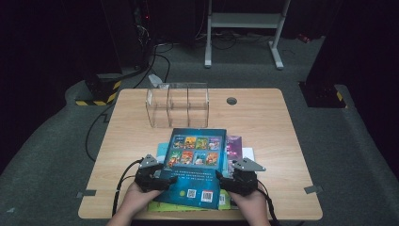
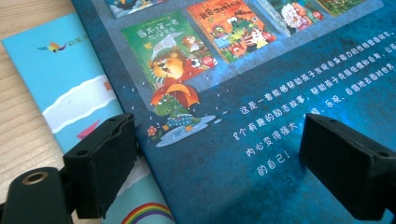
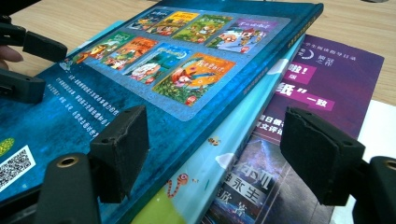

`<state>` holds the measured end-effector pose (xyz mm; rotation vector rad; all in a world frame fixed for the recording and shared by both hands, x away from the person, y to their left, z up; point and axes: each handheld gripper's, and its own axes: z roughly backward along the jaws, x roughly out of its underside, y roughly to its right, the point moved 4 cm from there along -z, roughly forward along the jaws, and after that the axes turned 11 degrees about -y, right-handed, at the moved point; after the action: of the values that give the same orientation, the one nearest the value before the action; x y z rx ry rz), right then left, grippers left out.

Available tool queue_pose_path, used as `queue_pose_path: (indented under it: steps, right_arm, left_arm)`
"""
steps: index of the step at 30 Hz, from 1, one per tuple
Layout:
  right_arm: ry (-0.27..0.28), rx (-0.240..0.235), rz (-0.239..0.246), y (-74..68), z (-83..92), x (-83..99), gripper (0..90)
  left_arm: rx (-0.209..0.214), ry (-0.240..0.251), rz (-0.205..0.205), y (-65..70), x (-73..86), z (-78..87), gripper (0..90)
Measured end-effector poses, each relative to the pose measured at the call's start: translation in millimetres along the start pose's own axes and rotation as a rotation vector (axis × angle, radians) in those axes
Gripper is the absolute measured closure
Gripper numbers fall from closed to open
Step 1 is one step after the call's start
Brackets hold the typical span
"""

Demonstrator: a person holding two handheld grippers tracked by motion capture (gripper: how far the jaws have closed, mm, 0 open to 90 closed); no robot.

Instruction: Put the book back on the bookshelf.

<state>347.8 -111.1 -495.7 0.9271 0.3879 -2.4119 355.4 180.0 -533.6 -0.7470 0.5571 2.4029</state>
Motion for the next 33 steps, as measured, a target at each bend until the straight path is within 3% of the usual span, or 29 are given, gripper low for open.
queue_pose_path:
  steps: [21,33]
  right_arm:
    - [-0.014,-0.036,-0.008,1.3,1.4,3.8,17.9]
    - [-0.020,-0.051,-0.056,9.3,6.8,10.2,19.7]
  left_arm:
    - [0.031,-0.002,-0.037,11.9,-3.3,-2.8,12.1]
    - [0.049,-0.006,-0.075,23.0,-10.2,-7.7,12.3]
